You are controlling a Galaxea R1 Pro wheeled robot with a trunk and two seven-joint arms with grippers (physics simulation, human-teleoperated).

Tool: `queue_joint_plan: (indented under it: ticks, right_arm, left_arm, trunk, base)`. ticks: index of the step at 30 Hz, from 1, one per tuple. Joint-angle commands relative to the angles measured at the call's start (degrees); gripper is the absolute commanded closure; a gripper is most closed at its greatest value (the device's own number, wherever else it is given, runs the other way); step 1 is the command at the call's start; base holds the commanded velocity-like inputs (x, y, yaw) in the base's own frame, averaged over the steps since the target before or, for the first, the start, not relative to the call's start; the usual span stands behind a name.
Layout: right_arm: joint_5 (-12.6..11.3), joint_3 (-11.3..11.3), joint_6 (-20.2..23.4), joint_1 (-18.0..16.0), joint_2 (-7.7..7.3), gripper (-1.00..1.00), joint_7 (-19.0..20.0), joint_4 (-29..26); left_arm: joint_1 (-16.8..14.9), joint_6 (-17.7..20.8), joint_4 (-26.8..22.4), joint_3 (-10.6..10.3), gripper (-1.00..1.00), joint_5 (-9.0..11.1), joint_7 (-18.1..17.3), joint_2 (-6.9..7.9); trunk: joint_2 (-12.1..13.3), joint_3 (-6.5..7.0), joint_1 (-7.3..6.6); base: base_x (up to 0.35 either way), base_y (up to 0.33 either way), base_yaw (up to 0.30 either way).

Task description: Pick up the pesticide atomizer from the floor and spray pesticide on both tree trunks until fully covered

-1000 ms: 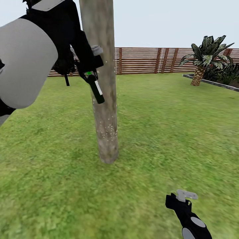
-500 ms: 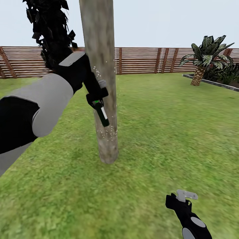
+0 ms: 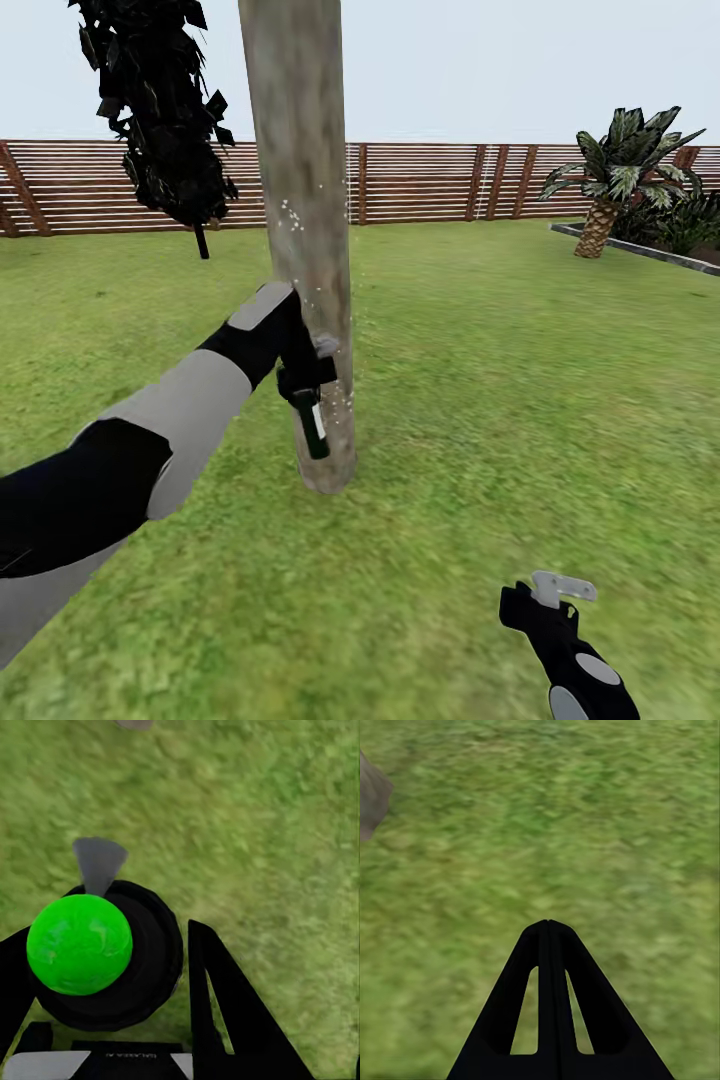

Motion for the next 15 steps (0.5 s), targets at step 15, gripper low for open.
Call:
queue_joint_plan:
  ticks: [15]
  right_arm:
    - [-0.37,0.10,1.37,-0.05,-0.24,1.00,-0.42,-0.57]
  left_arm:
    - [15.14,0.28,-13.07,-18.42,1.00,0.01,0.16,0.15]
  trunk:
    - [-0.03,-0.05,-0.01]
  base:
    - [0.000,0.000,0.000]
